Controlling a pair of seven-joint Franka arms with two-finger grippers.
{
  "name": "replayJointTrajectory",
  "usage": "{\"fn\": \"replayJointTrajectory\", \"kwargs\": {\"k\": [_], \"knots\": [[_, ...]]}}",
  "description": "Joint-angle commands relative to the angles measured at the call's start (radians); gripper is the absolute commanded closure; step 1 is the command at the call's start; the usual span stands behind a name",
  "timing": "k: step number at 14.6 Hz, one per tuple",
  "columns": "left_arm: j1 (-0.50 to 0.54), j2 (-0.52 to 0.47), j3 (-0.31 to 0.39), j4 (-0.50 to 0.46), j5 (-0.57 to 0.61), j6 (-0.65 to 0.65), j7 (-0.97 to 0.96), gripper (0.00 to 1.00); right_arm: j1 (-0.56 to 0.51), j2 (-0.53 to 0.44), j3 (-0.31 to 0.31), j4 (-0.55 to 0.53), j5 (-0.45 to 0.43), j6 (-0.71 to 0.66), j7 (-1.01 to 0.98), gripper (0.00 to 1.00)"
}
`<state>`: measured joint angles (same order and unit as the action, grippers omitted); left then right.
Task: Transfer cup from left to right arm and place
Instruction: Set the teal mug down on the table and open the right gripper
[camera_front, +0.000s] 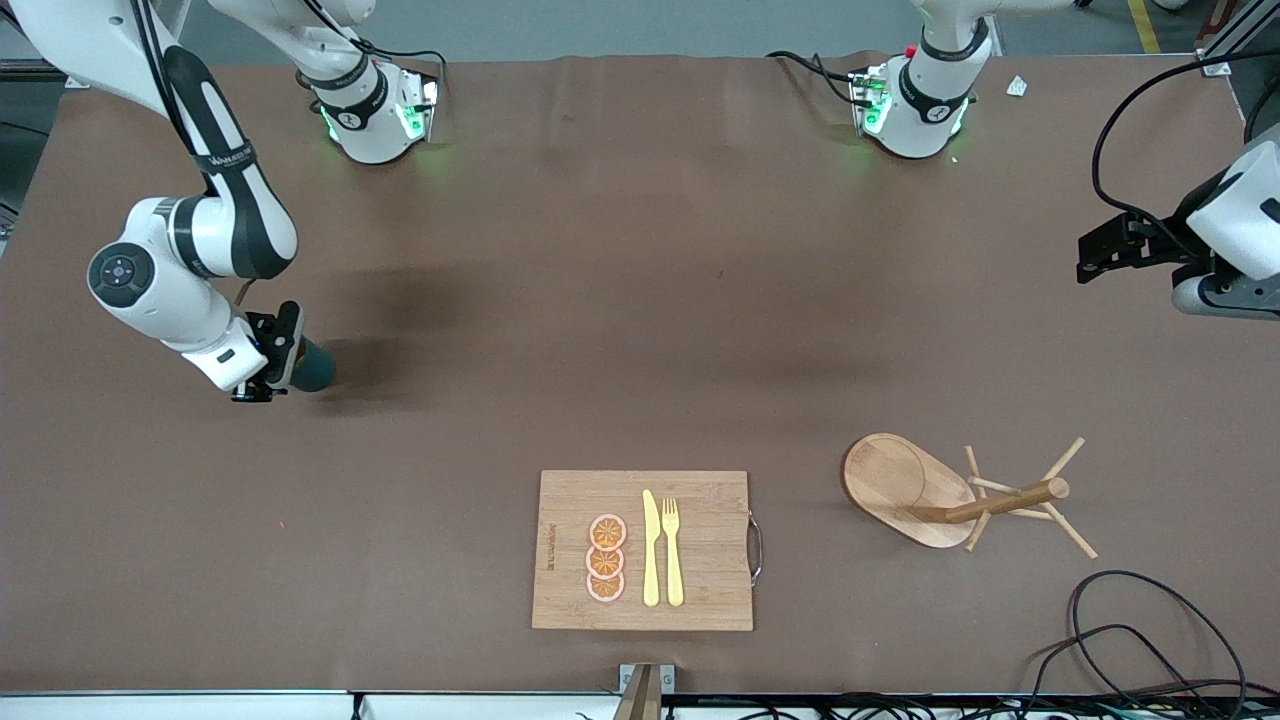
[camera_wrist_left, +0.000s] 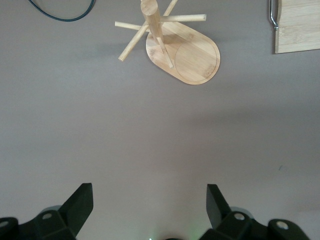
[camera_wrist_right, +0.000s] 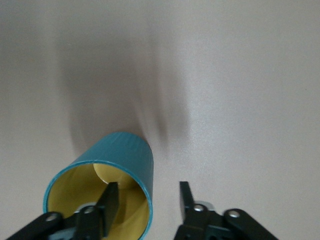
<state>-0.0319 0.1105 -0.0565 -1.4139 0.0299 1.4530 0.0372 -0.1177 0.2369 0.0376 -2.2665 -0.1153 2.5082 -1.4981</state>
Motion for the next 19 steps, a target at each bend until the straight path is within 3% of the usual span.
{"fn": "replayJointTrajectory", "kwargs": {"k": [1,2,5,8,12,16,19], "knots": [[0.0,-0.002,0.001,0.003,0.01,-0.003,0.016,0.0,-0.019,-0.03,0.018,-0.011,-0.003,-0.024,-0.011,0.13],[0.0,-0.002,0.003,0.001,0.01,-0.003,0.016,0.0,-0.023,-0.034,0.018,-0.008,-0.001,-0.038,-0.011,0.0],[0.0,-0.002,0.003,0.001,0.011,-0.003,0.018,0.0,-0.059,-0.071,0.018,-0.002,0.028,-0.052,0.001,0.0],[-0.003,-0.002,0.001,0.0,0.011,-0.003,0.015,0.0,-0.068,-0.08,0.013,0.102,0.121,-0.22,0.035,0.0],[-0.005,-0.002,0.0,0.001,0.011,-0.003,0.013,0.0,-0.086,-0.113,0.015,0.278,0.137,-0.437,0.229,0.0],[-0.002,-0.002,0.0,0.0,0.011,-0.005,0.018,0.0,-0.088,-0.218,0.015,0.283,0.138,-0.509,0.543,0.0],[-0.003,-0.002,0.0,0.001,0.011,-0.003,0.018,0.0,-0.088,-0.296,0.013,0.268,0.209,-0.564,0.734,0.0]]}}
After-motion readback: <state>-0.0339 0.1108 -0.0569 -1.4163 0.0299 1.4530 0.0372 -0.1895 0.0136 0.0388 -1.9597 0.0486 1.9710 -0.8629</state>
